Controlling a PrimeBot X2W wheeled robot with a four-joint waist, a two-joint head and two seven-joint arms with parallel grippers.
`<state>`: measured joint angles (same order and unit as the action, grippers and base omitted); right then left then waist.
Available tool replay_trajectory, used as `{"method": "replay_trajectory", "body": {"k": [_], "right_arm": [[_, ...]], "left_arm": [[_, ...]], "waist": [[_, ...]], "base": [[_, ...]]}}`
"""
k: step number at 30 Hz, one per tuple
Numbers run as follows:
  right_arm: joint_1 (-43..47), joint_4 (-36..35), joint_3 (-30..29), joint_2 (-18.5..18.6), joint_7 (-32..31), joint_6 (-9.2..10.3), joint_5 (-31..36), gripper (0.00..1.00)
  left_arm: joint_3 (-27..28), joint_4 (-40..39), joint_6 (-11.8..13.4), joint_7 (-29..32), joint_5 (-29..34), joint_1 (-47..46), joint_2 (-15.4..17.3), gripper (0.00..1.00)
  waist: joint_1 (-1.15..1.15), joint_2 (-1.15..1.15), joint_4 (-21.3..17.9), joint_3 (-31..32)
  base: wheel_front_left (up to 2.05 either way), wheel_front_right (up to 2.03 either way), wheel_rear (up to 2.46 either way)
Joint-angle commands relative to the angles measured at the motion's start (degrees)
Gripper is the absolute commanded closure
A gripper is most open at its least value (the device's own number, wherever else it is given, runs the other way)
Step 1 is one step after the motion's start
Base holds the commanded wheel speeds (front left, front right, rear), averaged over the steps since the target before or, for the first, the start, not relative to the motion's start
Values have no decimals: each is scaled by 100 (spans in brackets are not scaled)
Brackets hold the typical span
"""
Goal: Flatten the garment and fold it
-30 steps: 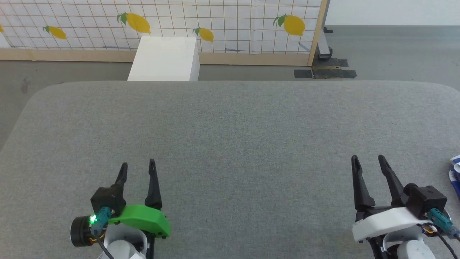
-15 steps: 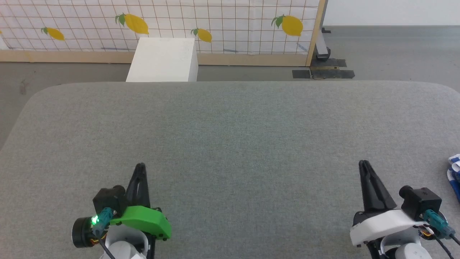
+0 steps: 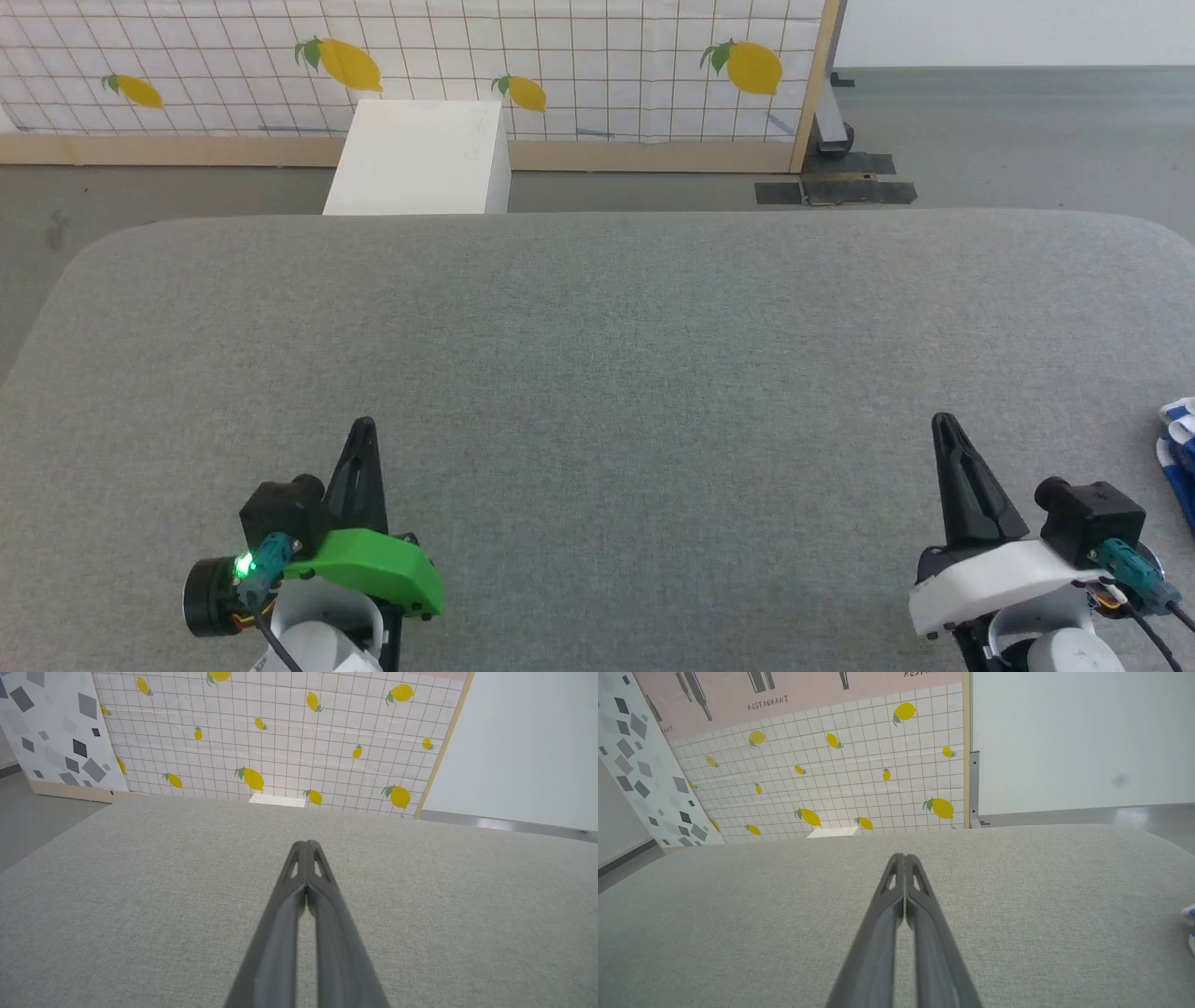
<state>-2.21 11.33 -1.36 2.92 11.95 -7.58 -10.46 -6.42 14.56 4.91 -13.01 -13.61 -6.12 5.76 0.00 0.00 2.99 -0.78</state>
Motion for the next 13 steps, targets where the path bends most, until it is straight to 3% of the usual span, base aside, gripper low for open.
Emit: {"method": "replay_trajectory", "body": {"k": [1,13], "right_arm": [[25,-55,12,0,-39,1,74,100],[46,-170,25,-1,-162,2,177,100]], "left_arm": [[23,-44,-39,42,70,61,-17,100],[88,-195,-87,176,208,120,-46,100]], "waist": [[0,0,-4,1],[0,0,-36,9]], "base": [[0,0,0],[0,0,0]]}}
